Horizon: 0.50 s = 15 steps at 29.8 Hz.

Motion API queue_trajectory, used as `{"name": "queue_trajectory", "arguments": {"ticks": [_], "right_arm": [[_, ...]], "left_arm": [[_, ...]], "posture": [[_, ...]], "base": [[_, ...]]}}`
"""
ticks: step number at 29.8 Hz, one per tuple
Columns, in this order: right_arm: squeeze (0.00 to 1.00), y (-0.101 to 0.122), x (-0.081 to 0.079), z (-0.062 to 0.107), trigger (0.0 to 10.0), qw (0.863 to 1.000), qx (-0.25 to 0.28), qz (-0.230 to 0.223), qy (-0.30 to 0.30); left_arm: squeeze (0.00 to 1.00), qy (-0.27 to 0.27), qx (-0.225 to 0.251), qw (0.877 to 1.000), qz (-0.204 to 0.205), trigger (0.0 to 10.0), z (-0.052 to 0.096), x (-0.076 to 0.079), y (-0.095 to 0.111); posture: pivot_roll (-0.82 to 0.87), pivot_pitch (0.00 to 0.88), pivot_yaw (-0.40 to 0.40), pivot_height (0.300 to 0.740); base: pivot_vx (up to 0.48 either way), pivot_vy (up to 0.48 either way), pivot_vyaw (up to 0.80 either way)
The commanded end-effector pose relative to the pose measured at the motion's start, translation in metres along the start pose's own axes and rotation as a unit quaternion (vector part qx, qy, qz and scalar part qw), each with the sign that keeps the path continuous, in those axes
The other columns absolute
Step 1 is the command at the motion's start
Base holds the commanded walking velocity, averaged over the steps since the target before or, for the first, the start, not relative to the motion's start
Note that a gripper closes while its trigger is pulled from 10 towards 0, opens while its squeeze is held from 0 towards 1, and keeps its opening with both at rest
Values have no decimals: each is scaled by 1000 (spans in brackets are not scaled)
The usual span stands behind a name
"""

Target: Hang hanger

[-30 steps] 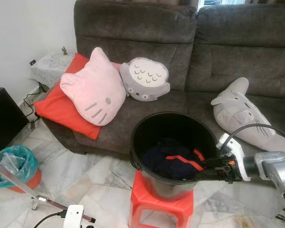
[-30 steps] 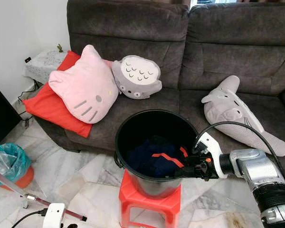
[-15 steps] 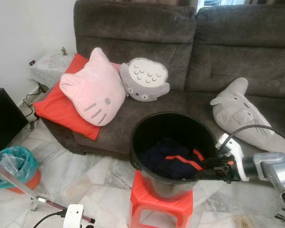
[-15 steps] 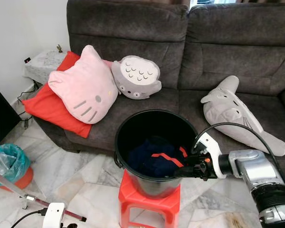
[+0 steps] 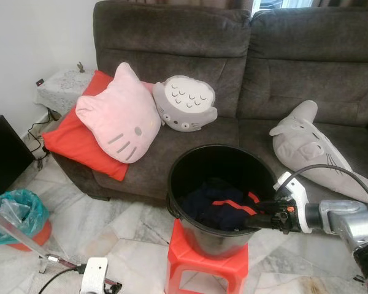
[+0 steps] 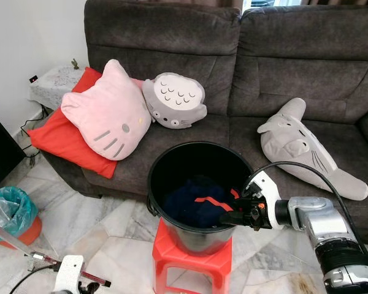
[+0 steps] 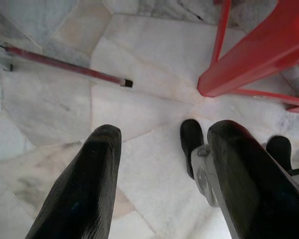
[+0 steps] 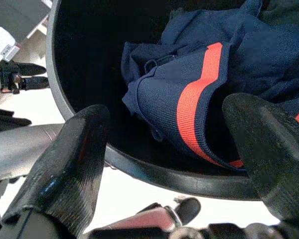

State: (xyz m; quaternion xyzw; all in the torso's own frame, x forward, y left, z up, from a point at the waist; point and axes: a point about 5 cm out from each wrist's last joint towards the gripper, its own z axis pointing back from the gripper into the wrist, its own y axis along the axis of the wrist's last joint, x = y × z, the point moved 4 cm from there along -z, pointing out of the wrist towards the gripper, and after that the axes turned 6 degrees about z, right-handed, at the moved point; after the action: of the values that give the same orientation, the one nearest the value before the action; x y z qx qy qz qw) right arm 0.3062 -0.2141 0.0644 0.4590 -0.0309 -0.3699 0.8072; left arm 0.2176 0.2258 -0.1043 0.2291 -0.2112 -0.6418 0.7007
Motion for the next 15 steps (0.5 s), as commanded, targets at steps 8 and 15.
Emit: {"name": "queue_trajectory", "arguments": {"ticks": [8, 15], "right_arm": [[0, -15, 0, -13, 10000, 999, -11, -48, 1], [0, -6, -5, -16, 10000, 999, -8, -44, 30]], "left_arm": [[0, 5, -11, 1000, -9, 10000, 3, -10, -7], [0, 6, -16, 1000, -8, 10000, 4, -12, -13]], "posture": [[-54, 15, 82, 740], [-44, 16, 76, 740]], "base": [[0, 0, 0], [0, 0, 0]]}}
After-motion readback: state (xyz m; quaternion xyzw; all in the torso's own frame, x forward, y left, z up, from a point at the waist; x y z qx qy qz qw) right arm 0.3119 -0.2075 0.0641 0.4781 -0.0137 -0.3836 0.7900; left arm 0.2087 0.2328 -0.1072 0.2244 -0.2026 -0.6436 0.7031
